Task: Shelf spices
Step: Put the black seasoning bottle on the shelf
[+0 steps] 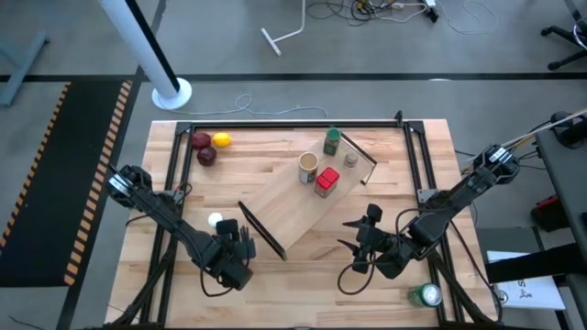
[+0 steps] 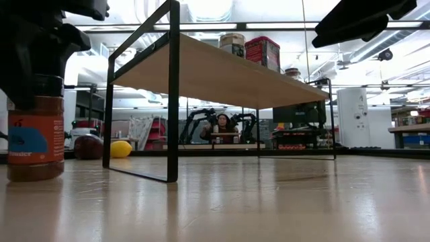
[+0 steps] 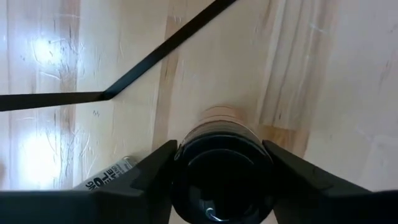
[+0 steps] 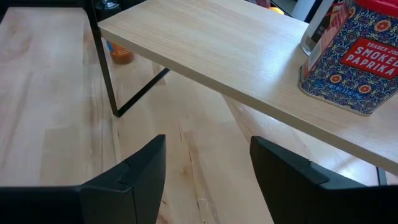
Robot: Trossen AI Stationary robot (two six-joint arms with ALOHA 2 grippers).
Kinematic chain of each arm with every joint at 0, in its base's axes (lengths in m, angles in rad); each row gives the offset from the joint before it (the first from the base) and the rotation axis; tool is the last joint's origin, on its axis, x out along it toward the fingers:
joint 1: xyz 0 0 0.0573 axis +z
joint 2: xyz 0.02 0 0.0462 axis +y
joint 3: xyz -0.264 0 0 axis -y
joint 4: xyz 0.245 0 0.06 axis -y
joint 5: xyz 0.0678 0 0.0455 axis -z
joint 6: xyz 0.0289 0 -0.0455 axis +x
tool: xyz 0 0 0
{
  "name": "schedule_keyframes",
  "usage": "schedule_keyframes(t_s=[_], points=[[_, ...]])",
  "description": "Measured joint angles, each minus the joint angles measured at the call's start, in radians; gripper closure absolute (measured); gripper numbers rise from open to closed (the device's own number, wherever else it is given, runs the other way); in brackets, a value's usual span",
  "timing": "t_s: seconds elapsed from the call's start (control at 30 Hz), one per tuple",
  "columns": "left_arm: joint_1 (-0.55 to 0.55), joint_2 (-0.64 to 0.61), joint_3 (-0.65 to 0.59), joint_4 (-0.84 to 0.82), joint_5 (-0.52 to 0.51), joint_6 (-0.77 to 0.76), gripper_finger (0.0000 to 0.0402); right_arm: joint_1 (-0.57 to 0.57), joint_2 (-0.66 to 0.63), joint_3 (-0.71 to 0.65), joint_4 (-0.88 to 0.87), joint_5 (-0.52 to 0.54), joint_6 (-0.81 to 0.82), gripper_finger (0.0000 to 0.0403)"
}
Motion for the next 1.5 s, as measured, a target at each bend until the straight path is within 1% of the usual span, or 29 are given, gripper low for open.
schedule_keyframes(t_s=[0.2,0.3,0.4,0.5,0.77,0.87,0.97,1.07,1.13,1.4,1.5], points=[[0.014,-0.004,0.002,0.0,0.054,0.0,0.0213,0.0,0.0,0.0,-0.001,0.0,0.0,0.0201],[0.022,-0.005,0.024,0.004,0.15,0.015,0.0213,0.0,0.0,0.0,-0.002,0.0,0.0,0.0201],[0.029,-0.015,0.077,0.008,0.22,0.043,0.0213,0.0,0.0,0.0,-0.004,0.0,0.0,0.02],[0.03,-0.023,0.156,0.01,0.234,0.09,0.0213,0.0,0.0,-0.001,-0.006,0.0,0.001,0.0197],[0.03,-0.035,0.439,0.017,0.223,0.227,0.0213,0.0,0.0,-0.001,-0.017,0.0,0.009,0.0203],[0.031,-0.035,0.529,0.018,0.169,0.284,0.0213,0.0,0.0,-0.001,-0.018,0.0,0.009,0.0203],[0.046,-0.035,0.593,0.017,0.108,0.326,0.0211,0.0,0.0,-0.001,-0.023,-0.001,0.017,0.0203],[0.079,-0.035,0.635,0.015,0.059,0.351,0.0211,0.0,0.0,-0.002,-0.032,-0.001,0.023,0.0203],[0.111,-0.035,0.65,0.015,0.046,0.362,0.0211,0.0,0.0,-0.002,-0.032,-0.001,0.024,0.0203],[0.279,-0.035,0.656,-0.081,0.048,0.361,0.021,0.0,0.0,-0.002,-0.032,0.0,0.026,0.02],[0.338,-0.035,0.656,-0.089,0.05,0.336,0.0209,0.0,0.0,-0.002,-0.032,0.0,0.026,0.0198]])
